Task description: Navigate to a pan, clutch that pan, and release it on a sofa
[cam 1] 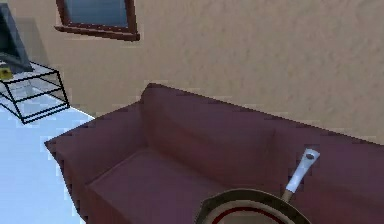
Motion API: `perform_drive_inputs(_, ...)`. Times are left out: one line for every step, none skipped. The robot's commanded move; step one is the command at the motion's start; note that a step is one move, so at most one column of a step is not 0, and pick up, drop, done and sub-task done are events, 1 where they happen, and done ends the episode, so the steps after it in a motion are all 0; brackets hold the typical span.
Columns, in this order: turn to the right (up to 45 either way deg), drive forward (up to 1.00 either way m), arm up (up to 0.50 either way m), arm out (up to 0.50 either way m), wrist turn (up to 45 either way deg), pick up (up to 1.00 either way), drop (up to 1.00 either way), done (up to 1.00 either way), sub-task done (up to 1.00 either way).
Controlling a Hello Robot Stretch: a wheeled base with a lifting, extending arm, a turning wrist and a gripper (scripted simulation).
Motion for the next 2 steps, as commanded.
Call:
perform_drive_inputs(45.0,0.0,0.0,0.0,0.0,0.0,0.0,0.0,0.0)
perform_drive_inputs(39.0,0.0,0.0,0.0,0.0,0.0,0.0,0.0,0.0)
